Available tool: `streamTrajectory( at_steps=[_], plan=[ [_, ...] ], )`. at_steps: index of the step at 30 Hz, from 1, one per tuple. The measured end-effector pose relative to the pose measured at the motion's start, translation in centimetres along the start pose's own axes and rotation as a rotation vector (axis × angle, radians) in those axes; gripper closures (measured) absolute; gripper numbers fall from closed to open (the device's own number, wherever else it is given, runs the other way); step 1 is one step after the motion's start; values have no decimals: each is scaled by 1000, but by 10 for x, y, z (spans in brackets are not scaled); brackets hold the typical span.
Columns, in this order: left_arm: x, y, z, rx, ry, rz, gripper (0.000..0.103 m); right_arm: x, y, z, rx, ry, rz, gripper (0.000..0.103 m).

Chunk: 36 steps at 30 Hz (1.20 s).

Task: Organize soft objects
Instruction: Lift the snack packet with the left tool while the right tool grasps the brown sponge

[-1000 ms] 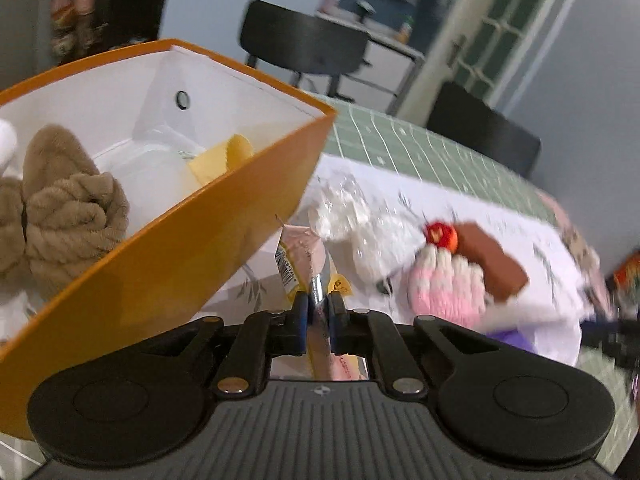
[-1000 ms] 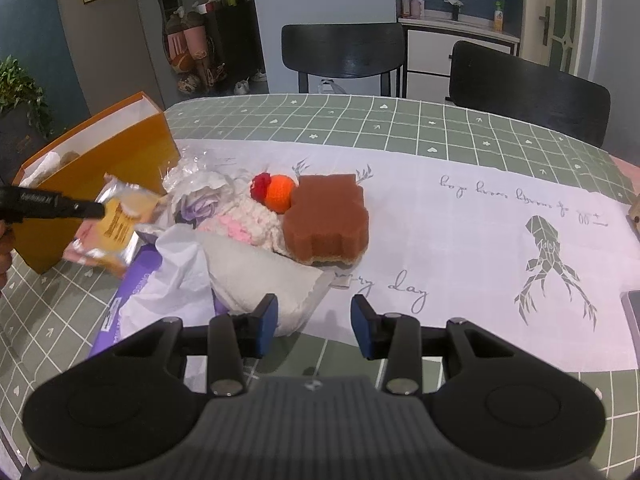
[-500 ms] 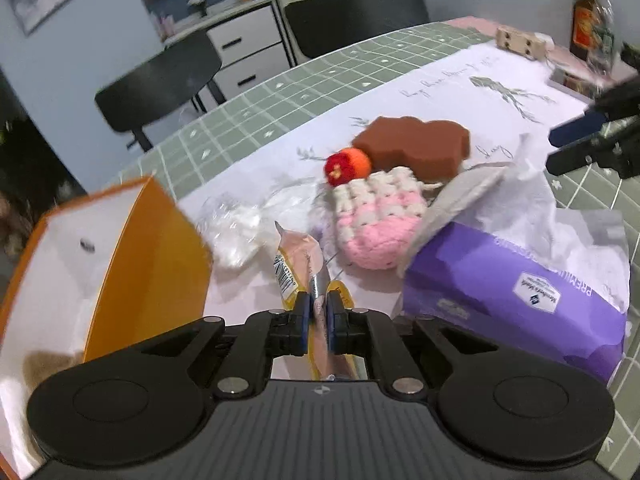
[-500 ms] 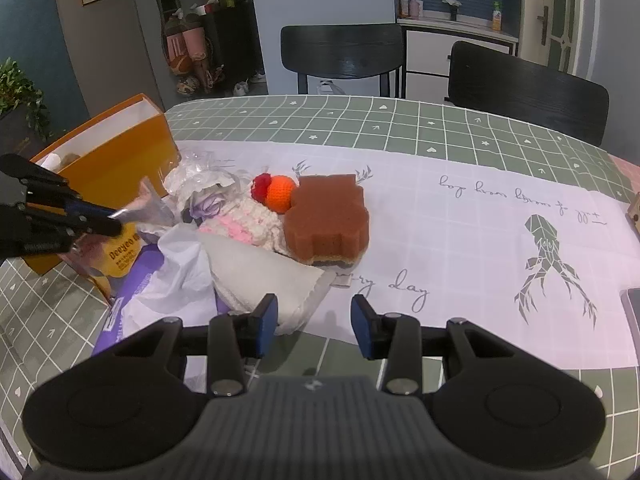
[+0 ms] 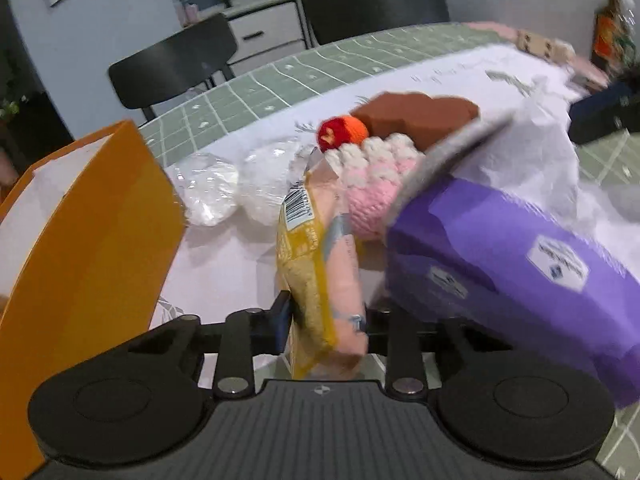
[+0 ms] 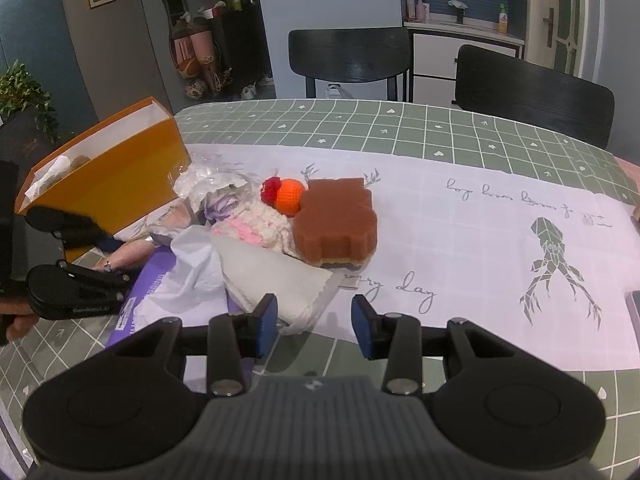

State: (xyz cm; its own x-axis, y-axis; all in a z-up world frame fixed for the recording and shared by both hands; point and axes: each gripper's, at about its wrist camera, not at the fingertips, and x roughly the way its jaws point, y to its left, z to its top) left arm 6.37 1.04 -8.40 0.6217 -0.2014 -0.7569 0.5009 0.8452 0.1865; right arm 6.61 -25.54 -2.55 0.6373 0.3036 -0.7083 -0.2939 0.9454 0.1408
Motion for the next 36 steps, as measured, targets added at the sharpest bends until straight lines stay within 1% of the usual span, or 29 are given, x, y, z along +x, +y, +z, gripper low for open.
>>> streamTrajectory(
  at_steps=[1, 2, 4, 8, 9, 11, 13, 16, 18, 21, 23, 29, 35, 36],
  plan=[
    [0, 2, 0, -9, -8, 11, 83, 1, 0, 1, 0, 1, -4, 62],
    [-1, 6, 0, -24, -20, 6, 84, 1, 0, 1, 0, 1, -7, 61],
    [-1, 13, -1, -46, -23, -27, 84, 2, -1, 4, 2, 2, -17, 56],
    [-3, 14, -2, -19, -25, -43, 84, 7, -2, 13, 13, -11, -33, 44],
    [-3, 14, -2, -19, -27, -48, 84, 10, -3, 18, 20, -13, -34, 39],
    [-3, 15, -4, -28, -33, -57, 84, 19, -5, 28, 43, -20, -36, 33],
    [-4, 19, -4, -46, -32, -70, 84, 31, -9, 39, 75, -11, -27, 33],
    [-4, 24, -4, -63, -25, -90, 84, 58, -12, 56, 99, 37, -8, 31],
    [-3, 26, -3, -62, -19, -99, 84, 77, -8, 65, 71, 74, -22, 30],
    [0, 29, -2, -62, -15, -111, 84, 100, 0, 72, 17, 105, -57, 30],
    [1, 30, -2, -64, -17, -116, 84, 113, 0, 77, 23, 125, -66, 30],
    [4, 35, -2, -64, -18, -139, 84, 137, -6, 84, 42, 165, -88, 30],
    [7, 37, -2, -65, -12, -154, 84, 144, -11, 81, 29, 183, -129, 30],
    [7, 36, -2, -63, -10, -154, 84, 144, -13, 80, 28, 185, -134, 35]
  ],
)
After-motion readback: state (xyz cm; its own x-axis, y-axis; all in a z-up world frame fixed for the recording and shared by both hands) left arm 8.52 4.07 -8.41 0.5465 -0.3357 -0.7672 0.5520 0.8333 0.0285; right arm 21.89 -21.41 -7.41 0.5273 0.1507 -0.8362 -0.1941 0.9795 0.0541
